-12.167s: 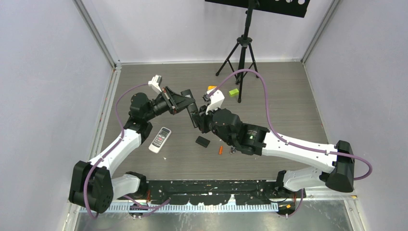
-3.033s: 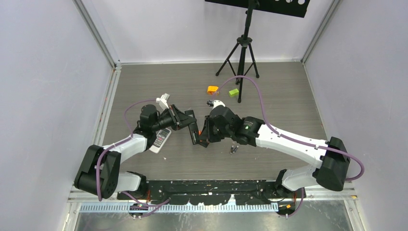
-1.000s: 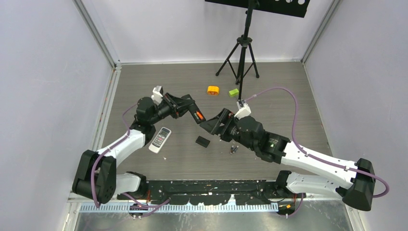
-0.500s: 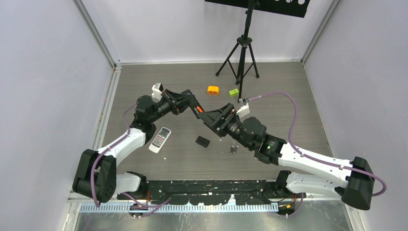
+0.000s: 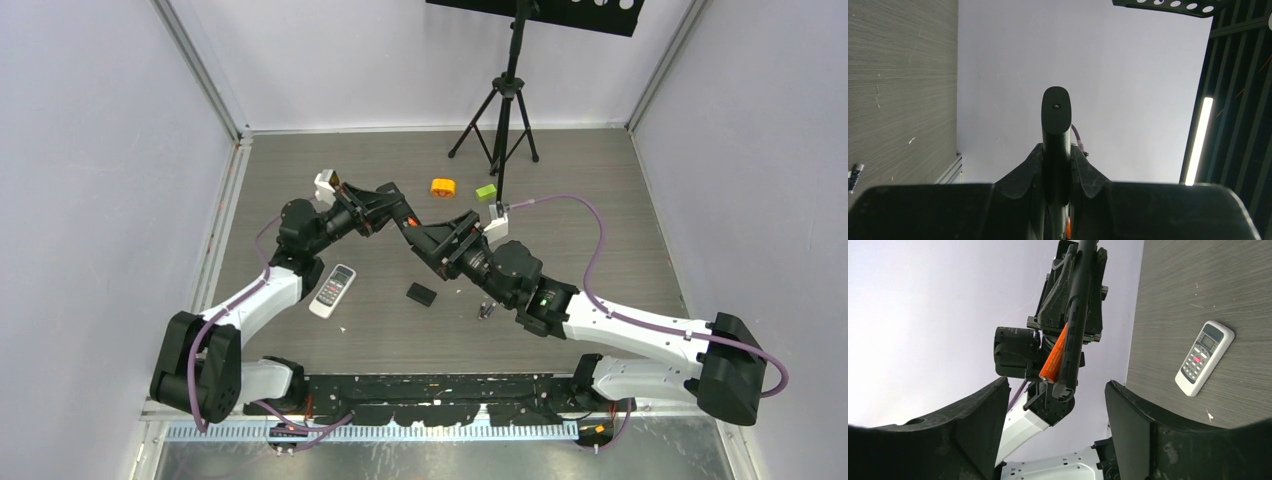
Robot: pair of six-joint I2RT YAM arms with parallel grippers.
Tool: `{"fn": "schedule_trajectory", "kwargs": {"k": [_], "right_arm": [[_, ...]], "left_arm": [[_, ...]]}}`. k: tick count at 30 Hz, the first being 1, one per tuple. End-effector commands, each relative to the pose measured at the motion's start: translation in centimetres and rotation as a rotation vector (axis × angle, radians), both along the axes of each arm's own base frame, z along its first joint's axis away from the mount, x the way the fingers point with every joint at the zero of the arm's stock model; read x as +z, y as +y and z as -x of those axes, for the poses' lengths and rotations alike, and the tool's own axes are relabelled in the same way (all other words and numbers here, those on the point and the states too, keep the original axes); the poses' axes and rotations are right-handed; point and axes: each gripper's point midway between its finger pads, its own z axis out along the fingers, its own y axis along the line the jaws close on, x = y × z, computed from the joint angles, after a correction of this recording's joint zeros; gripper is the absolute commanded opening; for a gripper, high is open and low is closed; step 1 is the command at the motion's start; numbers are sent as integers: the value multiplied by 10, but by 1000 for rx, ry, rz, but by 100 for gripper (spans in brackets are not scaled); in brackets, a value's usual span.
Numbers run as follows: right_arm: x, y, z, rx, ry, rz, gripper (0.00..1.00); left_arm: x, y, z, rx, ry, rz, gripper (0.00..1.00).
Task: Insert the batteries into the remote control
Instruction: Load the battery into the remote control.
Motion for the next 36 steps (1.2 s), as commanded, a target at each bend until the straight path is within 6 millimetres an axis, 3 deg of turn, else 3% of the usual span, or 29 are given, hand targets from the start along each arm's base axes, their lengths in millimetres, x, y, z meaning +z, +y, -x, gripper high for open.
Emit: {"fn": "schedule_trajectory", "kwargs": {"k": [1, 5, 19, 28, 36], "right_arm": [[33, -6, -2, -32, -45, -103, 76], [29, -8, -3, -43, -24, -110, 75], [24, -6, -8, -30, -7, -180, 54], [5, 6, -12, -4, 44, -147, 34], [-13, 6, -16, -23, 88, -78, 24]], "left_arm": [[22, -1, 6, -25, -75, 43, 0], [24, -1, 8, -31, -74, 53, 0], [24, -2, 20, -53, -117, 48, 0], [33, 0, 31, -66, -152, 55, 0], [40, -1, 37, -85, -195, 45, 0]]}}
